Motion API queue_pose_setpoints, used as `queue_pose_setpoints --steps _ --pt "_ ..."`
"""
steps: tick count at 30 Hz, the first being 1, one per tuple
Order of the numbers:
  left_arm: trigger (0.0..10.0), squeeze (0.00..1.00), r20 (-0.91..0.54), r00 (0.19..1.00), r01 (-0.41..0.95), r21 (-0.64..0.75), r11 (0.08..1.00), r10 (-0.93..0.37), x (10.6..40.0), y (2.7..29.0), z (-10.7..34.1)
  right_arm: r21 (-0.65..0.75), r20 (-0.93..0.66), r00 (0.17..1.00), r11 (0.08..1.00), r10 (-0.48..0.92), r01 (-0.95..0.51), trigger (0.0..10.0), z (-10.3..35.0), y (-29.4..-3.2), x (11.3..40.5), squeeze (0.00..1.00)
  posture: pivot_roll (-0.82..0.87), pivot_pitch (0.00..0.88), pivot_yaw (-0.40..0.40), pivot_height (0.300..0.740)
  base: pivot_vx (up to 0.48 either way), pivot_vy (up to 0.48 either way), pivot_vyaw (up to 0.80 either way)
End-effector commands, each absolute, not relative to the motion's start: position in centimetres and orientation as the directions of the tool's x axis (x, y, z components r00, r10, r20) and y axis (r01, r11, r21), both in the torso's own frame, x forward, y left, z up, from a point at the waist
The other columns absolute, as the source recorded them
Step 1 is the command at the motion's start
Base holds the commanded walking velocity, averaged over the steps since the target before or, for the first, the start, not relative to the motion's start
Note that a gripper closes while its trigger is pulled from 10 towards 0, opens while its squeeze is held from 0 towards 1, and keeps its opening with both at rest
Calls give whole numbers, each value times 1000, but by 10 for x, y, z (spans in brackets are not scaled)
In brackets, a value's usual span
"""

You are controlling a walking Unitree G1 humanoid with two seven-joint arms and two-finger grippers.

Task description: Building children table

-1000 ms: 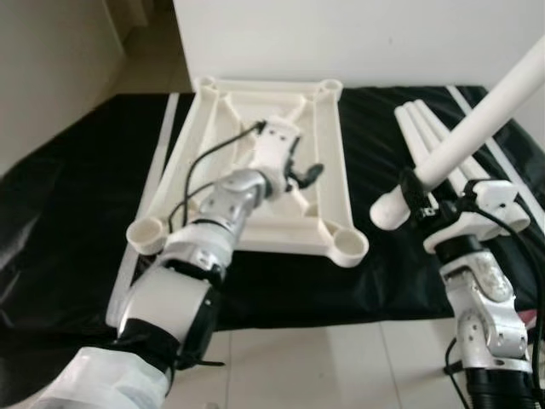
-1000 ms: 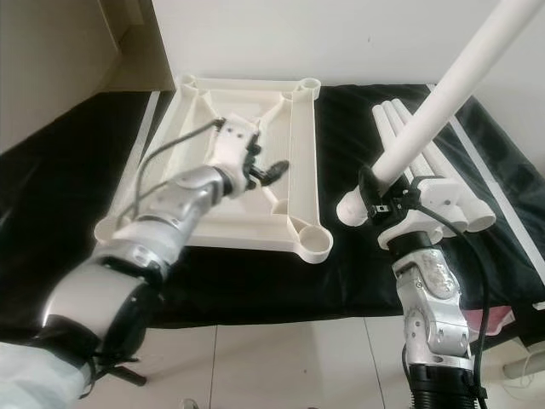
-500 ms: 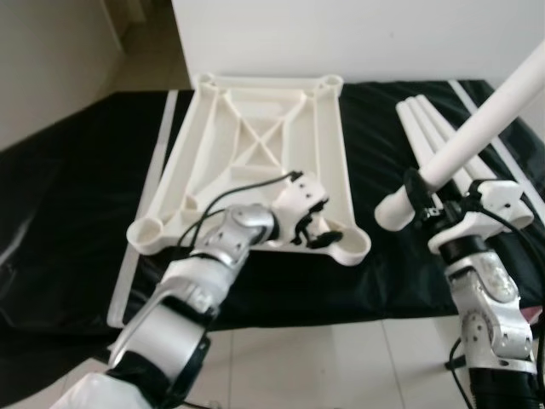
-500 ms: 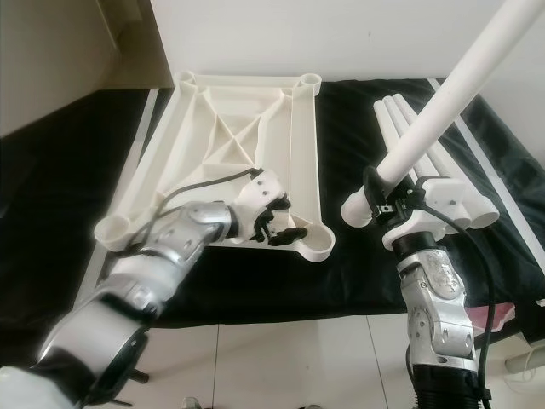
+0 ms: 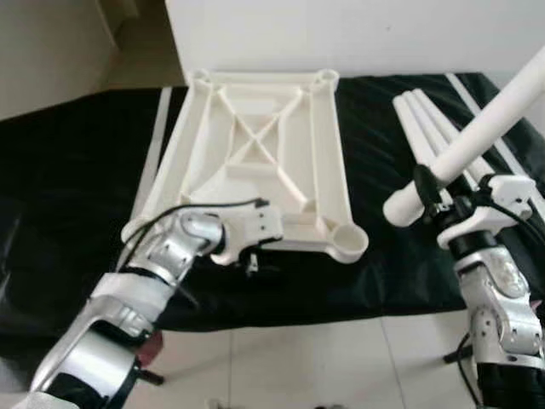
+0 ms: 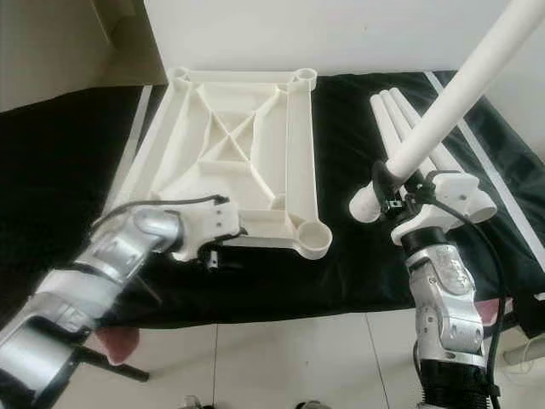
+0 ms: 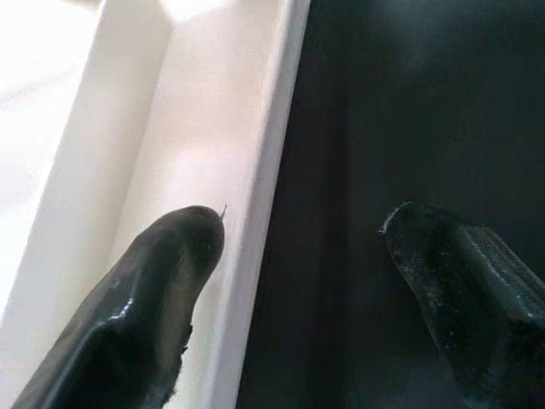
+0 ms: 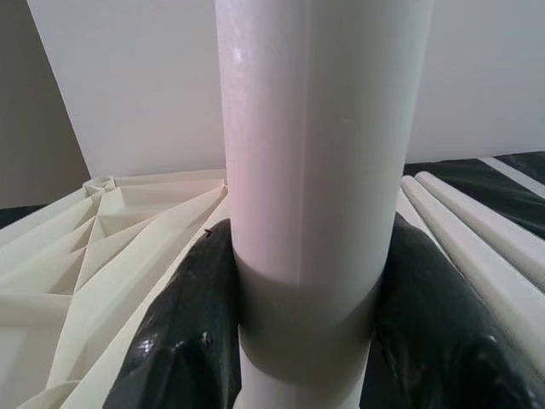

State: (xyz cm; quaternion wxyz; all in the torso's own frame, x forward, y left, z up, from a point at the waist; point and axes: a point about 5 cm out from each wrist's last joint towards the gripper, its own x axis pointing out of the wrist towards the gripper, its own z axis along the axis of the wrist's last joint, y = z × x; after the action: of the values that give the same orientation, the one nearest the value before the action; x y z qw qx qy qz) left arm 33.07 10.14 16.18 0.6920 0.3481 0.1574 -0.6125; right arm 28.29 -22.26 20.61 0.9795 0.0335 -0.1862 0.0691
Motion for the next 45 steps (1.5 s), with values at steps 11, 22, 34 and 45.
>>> queue_pose_setpoints --steps 11,22,34,45 --pt "10000 0 -742 74 981 176 -87 -666 312 140 168 20 365 918 984 158 -177 10000 210 -222 289 0 -68 121 12 740 0 0 0" --pt "10000 0 -397 337 932 267 244 -853 350 83 226 22 366 914 980 175 -196 10000 211 -218 295 0 -60 115 -1 740 0 0 0" --pt "10000 0 -251 605 795 232 560 -755 385 50 231 30 371 913 981 169 -193 10000 211 -216 295 0 -82 111 20 740 0 0 0" --pt "10000 0 -174 848 525 406 748 -500 404 47 226 37 355 925 987 134 -157 10000 203 -219 285 0 -120 140 42 740 0 0 0"
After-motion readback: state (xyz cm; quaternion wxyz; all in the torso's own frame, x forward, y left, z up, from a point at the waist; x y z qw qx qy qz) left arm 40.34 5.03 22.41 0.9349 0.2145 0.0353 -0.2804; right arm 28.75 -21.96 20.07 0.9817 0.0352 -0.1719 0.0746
